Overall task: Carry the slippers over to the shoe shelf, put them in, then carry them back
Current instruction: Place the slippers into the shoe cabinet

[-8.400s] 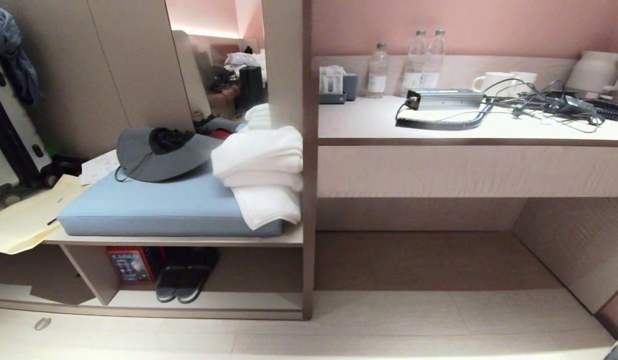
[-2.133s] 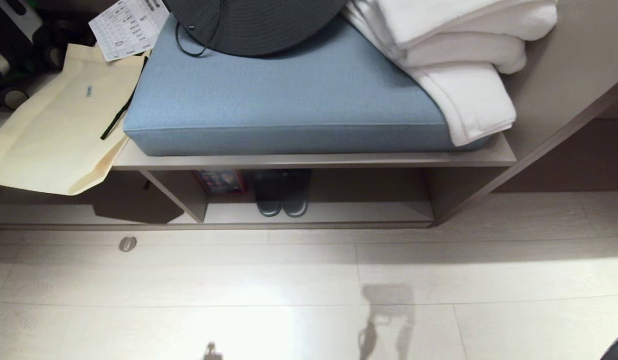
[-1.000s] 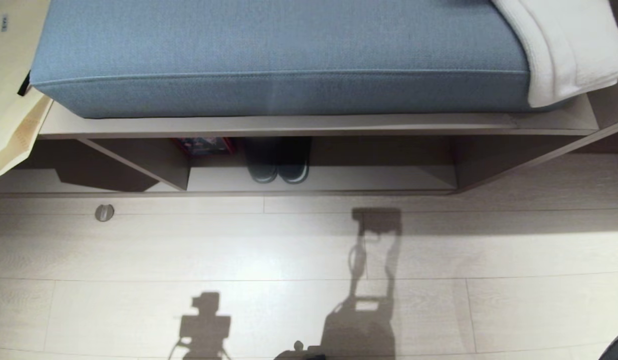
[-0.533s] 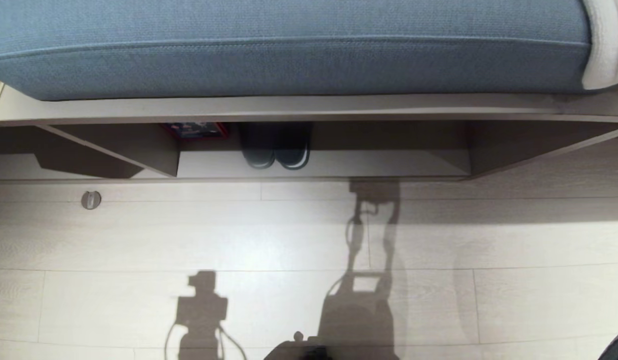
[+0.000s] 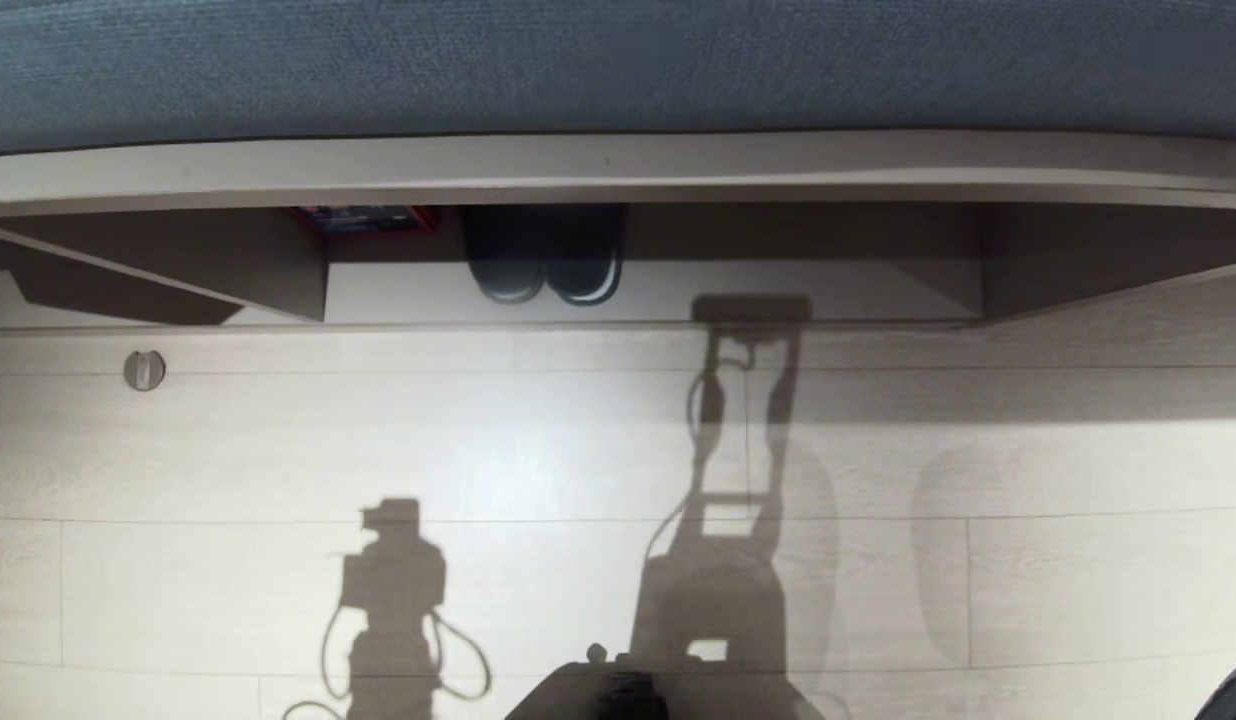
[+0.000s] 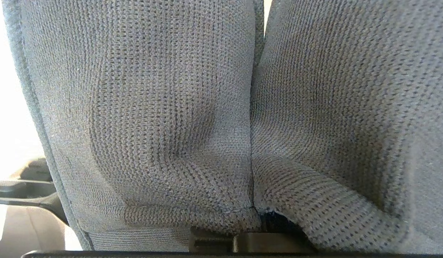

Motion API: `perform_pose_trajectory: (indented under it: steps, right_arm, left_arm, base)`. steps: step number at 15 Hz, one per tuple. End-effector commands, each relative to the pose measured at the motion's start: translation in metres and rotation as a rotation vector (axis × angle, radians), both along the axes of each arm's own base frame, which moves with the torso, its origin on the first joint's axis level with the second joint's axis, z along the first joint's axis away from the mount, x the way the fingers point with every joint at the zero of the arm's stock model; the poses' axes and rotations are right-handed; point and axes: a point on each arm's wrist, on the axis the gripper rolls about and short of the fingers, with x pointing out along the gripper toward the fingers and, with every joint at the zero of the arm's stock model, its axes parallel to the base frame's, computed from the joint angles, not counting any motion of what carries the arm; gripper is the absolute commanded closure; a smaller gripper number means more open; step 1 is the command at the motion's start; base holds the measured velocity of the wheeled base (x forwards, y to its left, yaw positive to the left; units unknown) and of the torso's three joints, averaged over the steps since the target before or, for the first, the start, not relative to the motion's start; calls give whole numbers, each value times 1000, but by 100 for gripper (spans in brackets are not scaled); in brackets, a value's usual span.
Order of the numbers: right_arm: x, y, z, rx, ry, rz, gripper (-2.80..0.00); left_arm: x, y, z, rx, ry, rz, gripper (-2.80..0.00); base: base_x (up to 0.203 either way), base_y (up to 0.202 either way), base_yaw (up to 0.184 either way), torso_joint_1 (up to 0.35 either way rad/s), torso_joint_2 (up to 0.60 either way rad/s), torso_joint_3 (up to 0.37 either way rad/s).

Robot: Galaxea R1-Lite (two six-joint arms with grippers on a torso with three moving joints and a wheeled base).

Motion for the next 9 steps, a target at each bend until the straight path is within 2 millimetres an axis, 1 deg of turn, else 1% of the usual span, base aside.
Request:
perform_pose_trajectory:
  steps: [1, 6, 7, 9]
  right_arm:
    - [0, 0, 0, -4, -2, 2, 0]
    - [-1, 0, 3, -11, -9, 5, 0]
    - [-2, 0, 9, -12, -16, 12, 0]
    - [0, 1, 28, -10, 37, 53, 0]
  left_arm:
    - [0, 0, 0, 0, 0, 0, 0]
    - [0, 0, 0, -2, -1, 2, 0]
    - [0, 0, 0, -1, -1, 0, 0]
    - [0, 0, 0, 3, 0, 2, 0]
  base:
    - [0, 0, 0, 2, 7, -198]
    - [0, 0, 0, 2, 3, -195]
    - [0, 0, 0, 5, 0, -180]
    - [0, 0, 0, 2, 4, -81]
